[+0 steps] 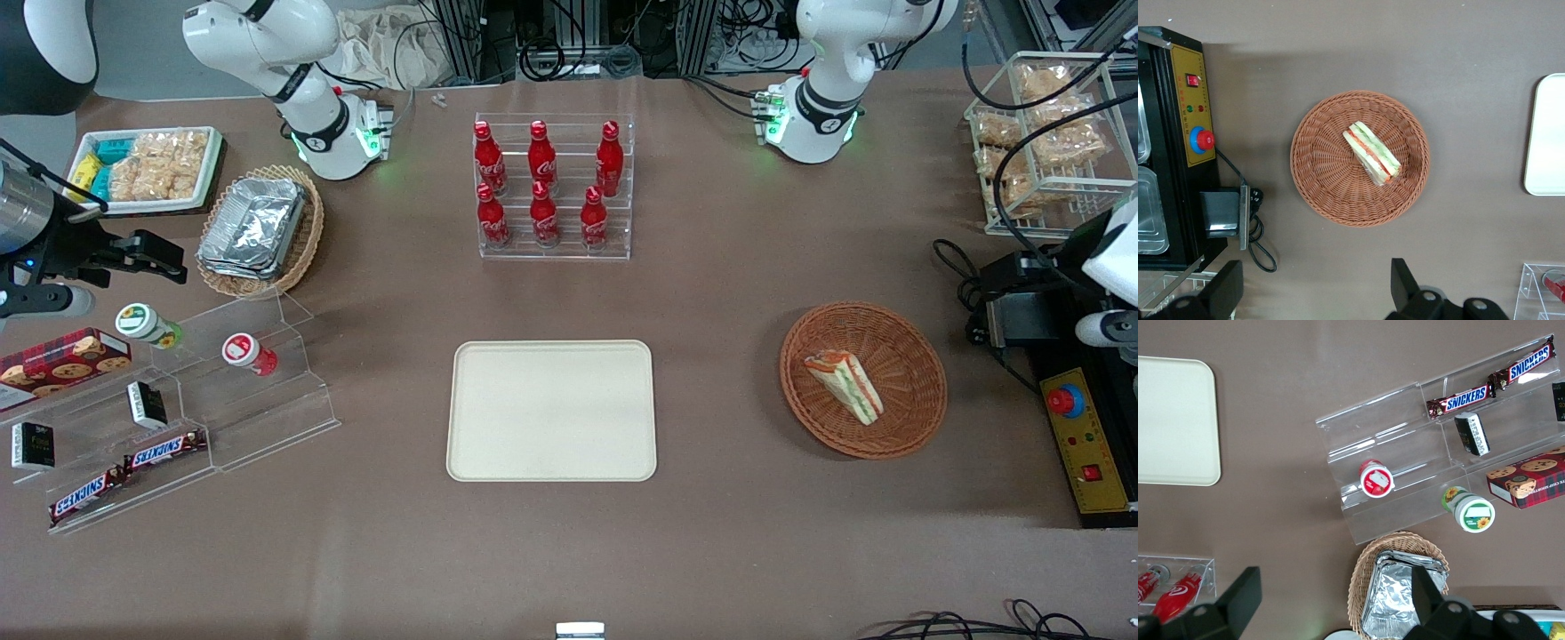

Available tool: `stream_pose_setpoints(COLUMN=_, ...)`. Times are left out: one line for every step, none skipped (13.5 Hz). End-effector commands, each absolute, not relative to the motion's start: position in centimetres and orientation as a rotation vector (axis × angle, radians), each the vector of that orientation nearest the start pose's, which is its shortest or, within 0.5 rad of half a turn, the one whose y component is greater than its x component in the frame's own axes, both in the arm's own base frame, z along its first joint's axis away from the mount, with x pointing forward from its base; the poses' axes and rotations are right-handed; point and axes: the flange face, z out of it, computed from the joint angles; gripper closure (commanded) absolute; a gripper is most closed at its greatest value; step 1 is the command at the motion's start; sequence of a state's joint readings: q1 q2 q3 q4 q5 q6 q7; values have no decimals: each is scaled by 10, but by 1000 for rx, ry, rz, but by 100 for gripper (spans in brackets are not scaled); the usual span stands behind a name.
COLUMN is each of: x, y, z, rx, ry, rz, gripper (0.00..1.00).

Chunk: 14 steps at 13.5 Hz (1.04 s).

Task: Place sandwich from basket to tray
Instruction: 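Move the left gripper over the wicker basket above the wrapped sandwich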

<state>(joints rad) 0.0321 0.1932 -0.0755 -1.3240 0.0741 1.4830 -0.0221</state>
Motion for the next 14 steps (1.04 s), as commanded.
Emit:
stream_pose_setpoints(x=600, y=-11, z=628, rx=-3088, ry=31, rz=47, gripper=1)
stream_pose_setpoints(x=600, y=-8, z=628, rx=-3091, ry=22, rz=45, gripper=1)
stream_pose_setpoints(x=600, y=-6, z=629, rx=-3092, ry=17, rz=43, gripper=1)
stream_pose_setpoints(x=601, y=-6, z=627, rx=-3090, ry=19, rz=50, gripper=1)
stream_pose_setpoints(x=602, y=-6, z=624, rx=-3090, ry=19, rz=62, gripper=1)
stream_pose_setpoints(x=602, y=-9, z=621, rx=-3092, ry=25, rz=71, gripper=1)
stream_pose_setpoints(x=604, y=-12, z=617, rx=-3092, ry=23, rz=78, gripper=1)
stream_pose_setpoints(x=610, y=-16, z=604, rx=-3092, ry=16, rz=110, gripper=1)
stream_pose_setpoints(x=613, y=-24, z=597, rx=-3089, ry=23, rz=121, gripper=1)
stream_pose_setpoints(x=615, y=-29, z=594, rx=-3085, ry=32, rz=124, gripper=1)
stream_pose_setpoints(x=616, y=-29, z=593, rx=-3092, ry=31, rz=114, gripper=1)
stream_pose_setpoints(x=617, y=-27, z=592, rx=-3099, ry=46, rz=119, gripper=1)
stream_pose_setpoints(x=616, y=-26, z=590, rx=-3109, ry=49, rz=140, gripper=1)
stream_pose_setpoints(x=614, y=-26, z=589, rx=-3108, ry=44, rz=166, gripper=1)
